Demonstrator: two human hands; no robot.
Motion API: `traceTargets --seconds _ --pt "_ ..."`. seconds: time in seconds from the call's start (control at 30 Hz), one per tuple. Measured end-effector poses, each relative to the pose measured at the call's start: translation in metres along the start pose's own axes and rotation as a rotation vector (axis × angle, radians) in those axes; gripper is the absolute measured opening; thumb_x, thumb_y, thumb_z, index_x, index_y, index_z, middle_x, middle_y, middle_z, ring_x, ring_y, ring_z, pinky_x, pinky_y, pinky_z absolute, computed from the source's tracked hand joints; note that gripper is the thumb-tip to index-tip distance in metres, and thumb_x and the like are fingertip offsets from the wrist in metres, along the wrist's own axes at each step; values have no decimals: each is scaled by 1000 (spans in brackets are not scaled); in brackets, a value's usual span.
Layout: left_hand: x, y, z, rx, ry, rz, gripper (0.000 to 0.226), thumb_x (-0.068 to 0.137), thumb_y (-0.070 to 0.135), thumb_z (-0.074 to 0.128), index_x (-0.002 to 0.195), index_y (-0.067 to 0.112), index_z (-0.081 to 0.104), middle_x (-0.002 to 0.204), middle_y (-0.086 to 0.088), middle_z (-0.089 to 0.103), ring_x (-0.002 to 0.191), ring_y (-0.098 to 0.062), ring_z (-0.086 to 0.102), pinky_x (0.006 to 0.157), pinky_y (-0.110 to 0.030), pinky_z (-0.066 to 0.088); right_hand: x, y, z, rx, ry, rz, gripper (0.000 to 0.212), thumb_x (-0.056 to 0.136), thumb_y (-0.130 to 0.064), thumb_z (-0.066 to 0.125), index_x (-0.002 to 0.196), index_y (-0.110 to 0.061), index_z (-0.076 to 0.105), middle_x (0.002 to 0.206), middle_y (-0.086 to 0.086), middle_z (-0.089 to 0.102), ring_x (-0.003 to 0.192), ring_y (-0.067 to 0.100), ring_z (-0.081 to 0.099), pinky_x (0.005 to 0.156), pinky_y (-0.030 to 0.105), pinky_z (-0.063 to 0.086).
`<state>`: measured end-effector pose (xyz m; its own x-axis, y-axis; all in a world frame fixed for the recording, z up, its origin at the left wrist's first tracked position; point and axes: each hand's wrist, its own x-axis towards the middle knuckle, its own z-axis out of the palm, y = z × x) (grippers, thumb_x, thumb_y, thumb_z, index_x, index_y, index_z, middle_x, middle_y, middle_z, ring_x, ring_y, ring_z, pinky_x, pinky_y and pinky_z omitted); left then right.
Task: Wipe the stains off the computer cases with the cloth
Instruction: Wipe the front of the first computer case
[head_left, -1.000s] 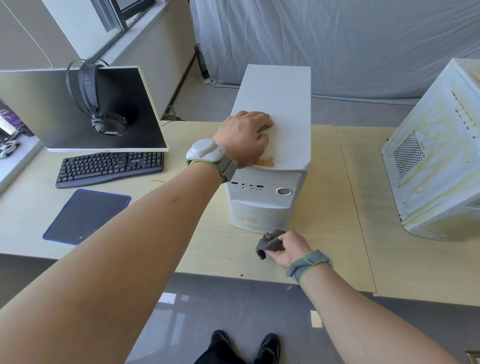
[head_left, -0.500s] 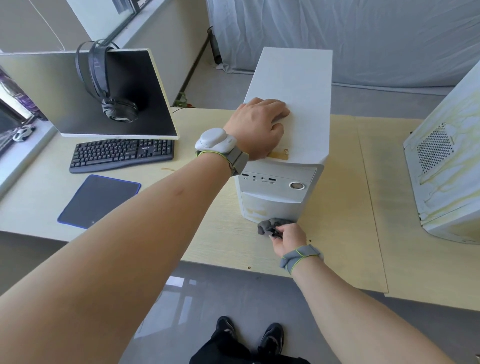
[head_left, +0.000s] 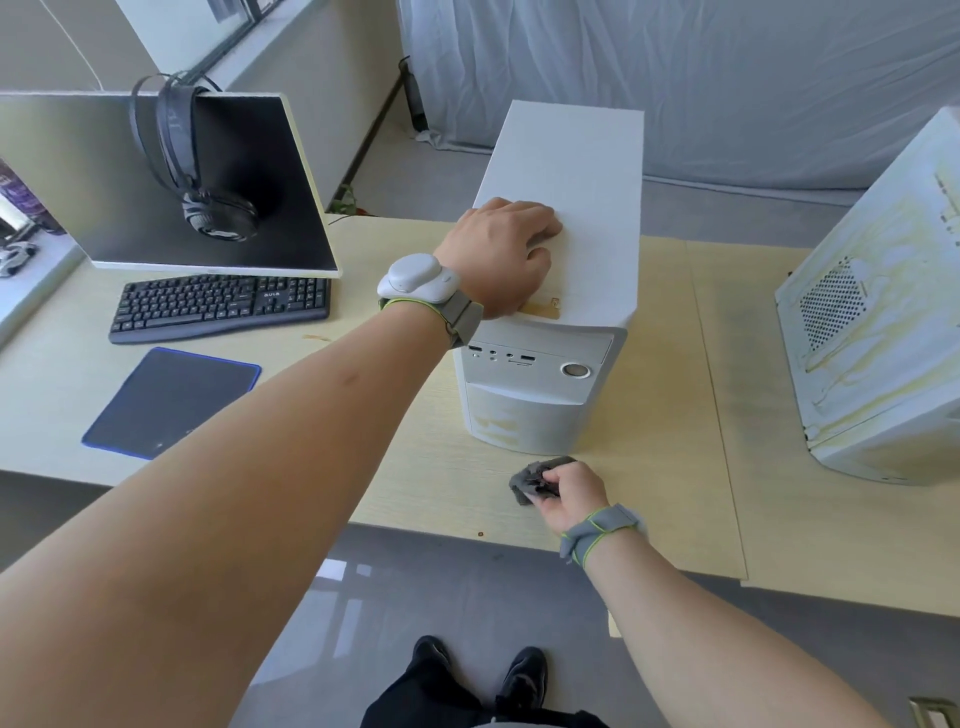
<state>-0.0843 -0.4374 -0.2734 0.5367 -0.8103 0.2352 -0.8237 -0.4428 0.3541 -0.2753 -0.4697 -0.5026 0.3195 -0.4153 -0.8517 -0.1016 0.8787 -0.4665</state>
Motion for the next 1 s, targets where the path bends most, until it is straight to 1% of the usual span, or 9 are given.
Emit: traceTargets --seconds 0.13,0.4,0.53,0.57,0.63,0.7,0.77,0.83,1.0 --pt "0 2 0 6 -1 1 38 88 24 44 120 26 65 129 13 64 118 -21 51 101 -36 40 -6 -23 23 27 -61 -23 19 94 14 41 89 -2 50 100 17 54 83 30 59 76 42 62" --pt "0 1 0 10 1 4 37 89 24 44 119 26 65 129 13 64 117 -20 51 101 -37 40 -44 -8 34 40 -58 -76 20 85 14 43 85 1 59 103 18 57 103 38 59 96 51 54" --pt "0 1 1 5 0 4 38 87 25 44 118 25 65 127 12 65 115 -22 52 100 -38 41 -24 19 30 59 -23 12 26 87 19 35 98 5 55 108 23 55 98 43 59 62 47 62" --pt "0 0 1 3 3 2 38 87 25 43 117 24 66 127 11 65 115 -22 52 100 -39 41 -19 25 31 79 -30 36 29 89 19 35 105 6 55 110 24 56 101 44 59 60 47 62" --pt "0 0 1 9 8 0 38 87 25 42 117 24 65 126 12 65 114 -22 52 100 -39 41 -12 31 34 102 -37 63 27 92 17 39 112 7 56 116 23 57 112 42 59 80 50 61" --pt "-1 0 2 17 11 6 37 87 24 42 116 24 65 126 12 65 115 -21 52 100 -38 41 -6 31 39 168 -87 59 21 95 14 42 101 3 58 109 17 59 107 33 61 99 49 52" --pt "0 -1 3 22 9 5 38 87 24 42 117 23 65 125 11 65 116 -21 52 100 -37 41 1 29 47 215 -141 65 22 96 13 43 91 -2 58 96 12 60 95 27 62 103 45 49" --pt "1 -2 4 27 5 3 38 87 24 42 116 23 65 124 11 65 115 -21 52 100 -37 41 6 24 55 232 -167 74 22 96 12 43 90 -1 59 93 12 62 99 28 61 107 46 47" --pt "2 0 4 33 11 16 37 88 24 42 117 23 64 125 11 65 116 -21 52 99 -37 41 -17 0 59 315 -282 54 28 95 17 36 97 3 60 98 16 64 96 33 65 85 46 59"
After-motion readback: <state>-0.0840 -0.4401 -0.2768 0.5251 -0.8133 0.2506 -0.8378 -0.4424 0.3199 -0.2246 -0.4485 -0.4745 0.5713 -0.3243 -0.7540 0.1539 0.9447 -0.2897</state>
